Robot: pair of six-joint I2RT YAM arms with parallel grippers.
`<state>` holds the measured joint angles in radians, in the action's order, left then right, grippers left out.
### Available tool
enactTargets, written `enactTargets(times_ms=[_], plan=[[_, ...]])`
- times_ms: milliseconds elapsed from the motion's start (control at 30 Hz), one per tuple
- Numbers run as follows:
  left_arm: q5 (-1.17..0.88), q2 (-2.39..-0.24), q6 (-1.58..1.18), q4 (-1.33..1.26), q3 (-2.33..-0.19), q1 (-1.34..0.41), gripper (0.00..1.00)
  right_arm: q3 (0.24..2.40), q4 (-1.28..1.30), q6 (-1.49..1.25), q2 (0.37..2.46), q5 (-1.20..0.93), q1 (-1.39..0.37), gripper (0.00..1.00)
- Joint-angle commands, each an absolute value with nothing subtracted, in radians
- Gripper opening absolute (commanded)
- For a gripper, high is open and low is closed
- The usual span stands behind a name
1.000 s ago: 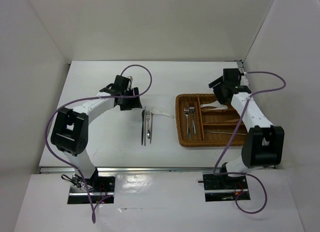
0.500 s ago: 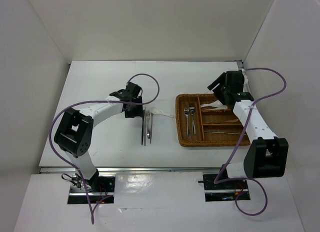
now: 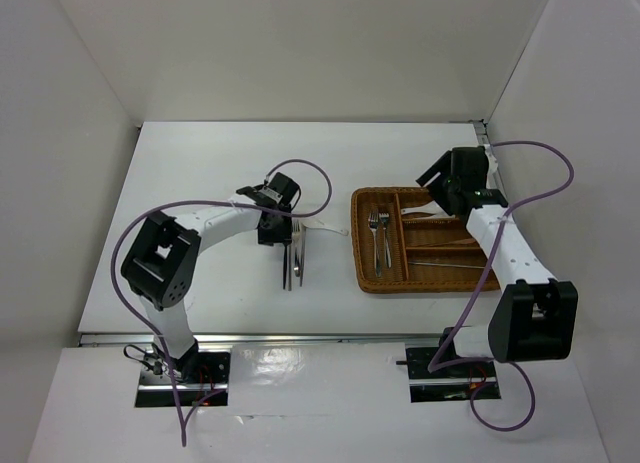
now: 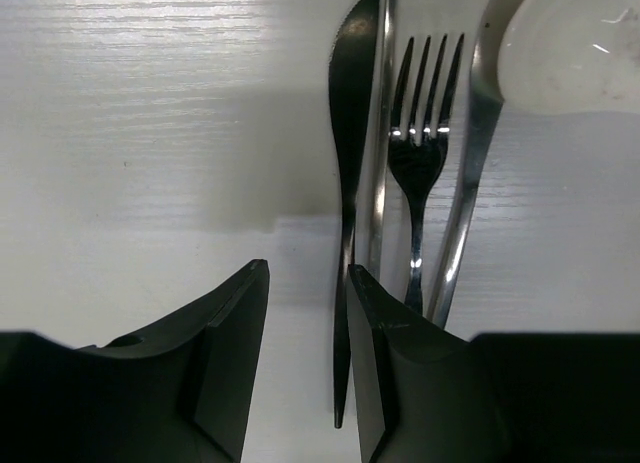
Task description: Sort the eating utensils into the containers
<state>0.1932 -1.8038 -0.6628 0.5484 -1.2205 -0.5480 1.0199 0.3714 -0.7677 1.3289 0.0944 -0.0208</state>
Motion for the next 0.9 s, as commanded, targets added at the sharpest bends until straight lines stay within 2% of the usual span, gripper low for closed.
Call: enactTargets(times_ms=[0,867], plan=[[0.219,-1.833,-0.683,0.572,-1.264,-0.548,0.5,1.003,0.388,-0.761,1.273,0.132,-0.02,0.76],[0.192,-1.914,-0.664,0.591,-1.295,-0.575,0.48,0.985,0.407,-0.77,1.264,0.15,-0.02,0.78]])
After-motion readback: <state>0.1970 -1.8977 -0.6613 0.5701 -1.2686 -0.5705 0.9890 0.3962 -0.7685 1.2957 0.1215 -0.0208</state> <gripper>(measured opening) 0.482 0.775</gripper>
